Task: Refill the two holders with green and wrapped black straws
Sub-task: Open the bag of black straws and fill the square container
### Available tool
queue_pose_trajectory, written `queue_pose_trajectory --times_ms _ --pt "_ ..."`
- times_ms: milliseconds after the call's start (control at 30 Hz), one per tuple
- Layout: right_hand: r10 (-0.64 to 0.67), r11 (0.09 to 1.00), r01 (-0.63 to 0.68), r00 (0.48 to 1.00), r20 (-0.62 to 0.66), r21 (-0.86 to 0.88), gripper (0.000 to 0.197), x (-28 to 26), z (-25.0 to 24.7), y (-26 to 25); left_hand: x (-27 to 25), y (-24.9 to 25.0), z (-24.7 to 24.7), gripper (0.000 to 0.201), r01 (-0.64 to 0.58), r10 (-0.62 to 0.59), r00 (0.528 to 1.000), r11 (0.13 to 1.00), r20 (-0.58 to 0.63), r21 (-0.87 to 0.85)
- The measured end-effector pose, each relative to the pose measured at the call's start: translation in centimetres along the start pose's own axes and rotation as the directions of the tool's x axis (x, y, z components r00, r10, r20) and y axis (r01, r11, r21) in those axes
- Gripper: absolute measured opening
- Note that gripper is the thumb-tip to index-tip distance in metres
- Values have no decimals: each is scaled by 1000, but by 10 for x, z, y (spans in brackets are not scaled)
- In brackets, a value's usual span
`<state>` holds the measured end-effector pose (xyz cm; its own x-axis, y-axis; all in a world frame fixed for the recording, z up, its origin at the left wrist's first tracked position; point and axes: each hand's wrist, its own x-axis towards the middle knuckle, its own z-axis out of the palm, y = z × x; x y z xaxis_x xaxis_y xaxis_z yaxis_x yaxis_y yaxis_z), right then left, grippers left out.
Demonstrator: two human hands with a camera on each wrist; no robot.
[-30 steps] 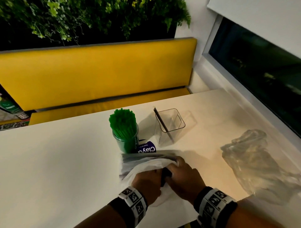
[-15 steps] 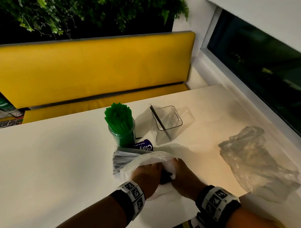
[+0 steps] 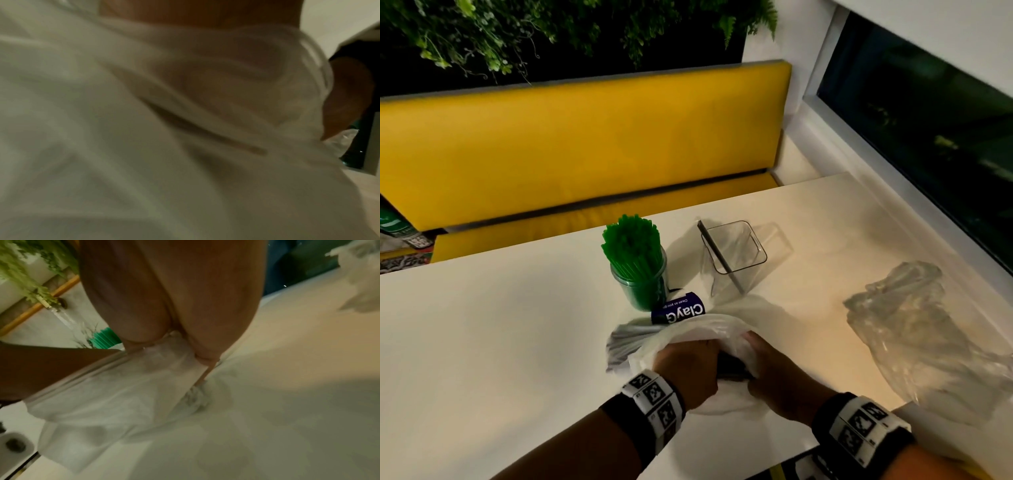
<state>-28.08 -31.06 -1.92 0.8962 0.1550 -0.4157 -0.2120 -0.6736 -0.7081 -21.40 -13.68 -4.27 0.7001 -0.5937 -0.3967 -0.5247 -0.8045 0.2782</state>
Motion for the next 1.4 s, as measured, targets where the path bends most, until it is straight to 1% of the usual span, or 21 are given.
queue_pose_trajectory --times_ms 67,100,167,200,233,300,400,467,567,633,733,800,867,933,1033,1100,1167,1233,1300,1367,1400 --pt "-39 999 39 999 -12 -11 72 -5 -4 0 3 -1 -9 44 -9 7 998 999 62 42" --pt "-53 999 53 997 -53 4 63 -5 -4 2 4 -1 -11 43 -7 5 997 1000 73 28" --pt "21 988 3 988 -154 154 31 -6 -4 -1 2 -1 -11 44 -1 3 999 999 48 -33" --pt "76 968 -29 981 -178 251 23 -5 -3 -3 2 0 -9 45 -2 4 1000 998 24 -62" --pt "105 944 -35 975 -197 329 22 -4 -3 -4 0 1 -7 47 -7 7 1000 996 -6 -87" --pt "129 924 -39 968 -215 380 23 -6 -5 -9 -1 1 -5 49 -19 12 998 993 -66 -116" --pt "150 904 -46 965 -215 425 43 -7 -9 -3 -1 -1 -4 53 -21 8 995 992 -103 -123" --pt "175 889 -54 957 -230 454 49 -6 -11 1 -2 0 -6 56 -18 5 992 995 -123 -103" --pt "142 911 -31 960 -242 411 52 -2 -16 -5 -5 4 -7 47 -30 20 986 998 -163 -58" --pt "107 928 -21 971 -212 371 55 -2 -19 -10 -7 5 -8 40 -56 49 984 998 -172 -38" --pt "70 940 -11 984 -161 342 56 -4 -19 -11 -7 5 -12 41 -70 67 988 997 -136 -17" --pt "57 941 -2 987 -153 339 43 -7 -19 -12 -6 5 -16 38 -72 71 993 997 -95 -15" --pt "47 955 3 985 -164 297 28 -10 -19 -8 -9 5 -18 34 -100 96 994 992 -43 -80" --pt "71 972 -21 975 -209 234 31 -12 -21 0 -14 5 -20 32 -152 150 988 970 -26 -187" --pt "60 992 -28 964 -258 127 59 -13 -20 9 -22 7 -28 36 -172 181 984 928 -5 -331" --pt "42 992 -9 962 -271 122 56 -13 -20 8 -21 6 -30 43 -184 210 977 907 27 -380" --pt "28 989 12 963 -267 145 47 -13 -18 7 -19 3 -32 46 -182 238 965 912 112 -368" --pt "45 982 4 966 -256 188 39 -12 -16 8 -18 1 -33 43 -154 237 947 927 217 -342" --pt "91 971 -28 962 -256 238 38 -9 -16 7 -18 2 -32 39 -154 237 933 943 271 -295" --pt "126 966 -59 957 -261 250 37 -8 -17 5 -21 6 -33 40 -190 267 929 938 255 -290" --pt "129 968 -61 953 -273 244 34 -8 -19 5 -22 9 -38 37 -220 291 934 924 205 -311"
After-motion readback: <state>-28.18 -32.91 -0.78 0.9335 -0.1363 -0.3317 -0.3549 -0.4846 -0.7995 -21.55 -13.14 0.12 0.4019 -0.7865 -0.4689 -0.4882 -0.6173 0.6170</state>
